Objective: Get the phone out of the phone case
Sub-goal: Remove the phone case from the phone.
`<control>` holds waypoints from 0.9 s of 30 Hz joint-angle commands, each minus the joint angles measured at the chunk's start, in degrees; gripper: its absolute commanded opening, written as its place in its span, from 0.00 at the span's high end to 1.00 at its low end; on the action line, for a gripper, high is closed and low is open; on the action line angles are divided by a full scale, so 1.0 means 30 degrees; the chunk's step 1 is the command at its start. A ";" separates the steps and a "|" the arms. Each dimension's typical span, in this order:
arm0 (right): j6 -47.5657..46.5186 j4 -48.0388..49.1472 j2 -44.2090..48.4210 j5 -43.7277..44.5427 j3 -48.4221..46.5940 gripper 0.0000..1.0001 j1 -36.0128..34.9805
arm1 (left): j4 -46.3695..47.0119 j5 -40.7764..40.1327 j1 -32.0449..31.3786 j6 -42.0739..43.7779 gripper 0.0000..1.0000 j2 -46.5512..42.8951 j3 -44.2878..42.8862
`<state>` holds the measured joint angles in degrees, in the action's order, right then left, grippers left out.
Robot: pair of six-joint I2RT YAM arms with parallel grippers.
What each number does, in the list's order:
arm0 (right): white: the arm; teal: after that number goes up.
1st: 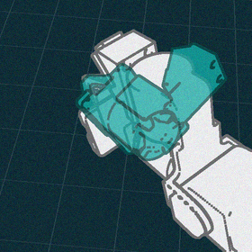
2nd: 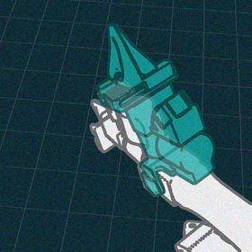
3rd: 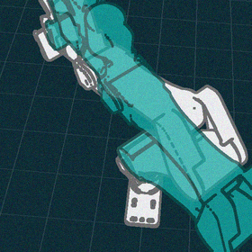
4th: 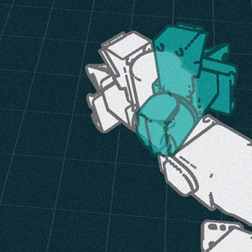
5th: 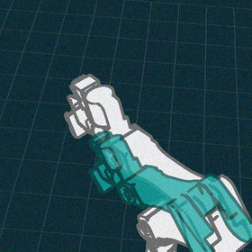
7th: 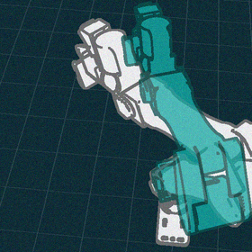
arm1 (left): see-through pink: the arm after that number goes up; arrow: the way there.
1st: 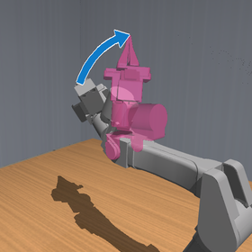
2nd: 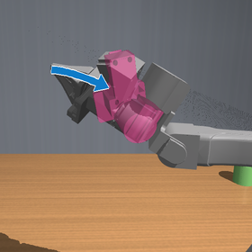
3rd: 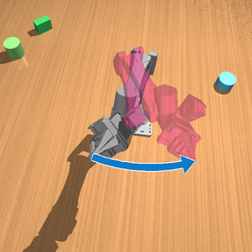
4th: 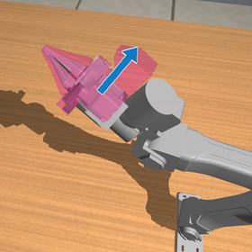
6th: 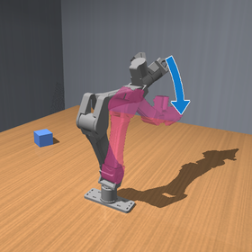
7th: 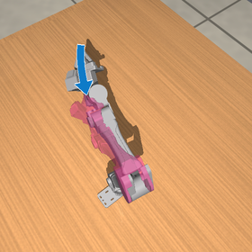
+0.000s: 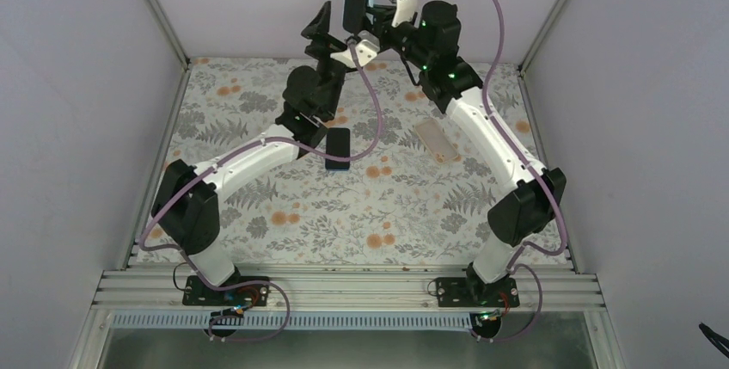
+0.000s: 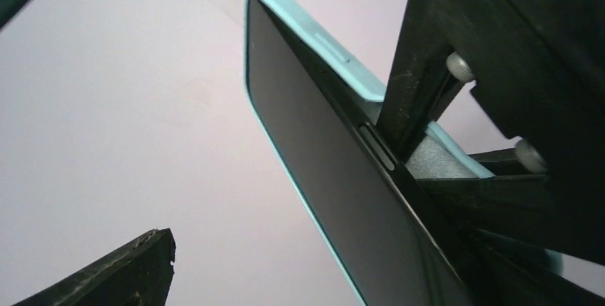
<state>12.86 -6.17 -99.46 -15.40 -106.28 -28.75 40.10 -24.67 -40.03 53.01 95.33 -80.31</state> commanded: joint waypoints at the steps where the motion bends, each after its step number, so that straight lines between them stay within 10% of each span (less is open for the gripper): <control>1: 0.0103 -0.1757 0.2156 -0.6799 0.2136 0.97 -0.0627 | 0.8569 -0.3427 0.1304 0.3737 0.16 0.0222 0.0365; 5: 0.0317 -0.1892 0.2159 -0.9557 0.2441 0.97 -0.0633 | 0.6478 -0.2251 0.1303 0.1468 0.43 -0.0265 0.0991; 11: -0.1137 -0.3534 0.1906 -1.1488 0.1509 0.97 -0.0670 | 0.3398 -0.1599 0.1303 -0.1322 0.50 -0.0191 0.0141; 20: -0.2404 -0.4688 0.1800 -1.1362 0.1442 0.97 -0.0459 | 0.1835 -0.1230 0.1126 -0.2790 0.93 -0.0204 -0.0673; 27: -0.3035 -0.5289 0.1539 -0.9036 0.1157 0.97 0.0177 | 0.1336 -0.1248 0.0922 -0.2819 0.98 -0.0920 -0.0508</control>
<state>10.76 -8.71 -97.03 -25.93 -103.57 -26.00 41.80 -22.72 -41.25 44.75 96.03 -77.97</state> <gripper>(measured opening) 0.072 0.085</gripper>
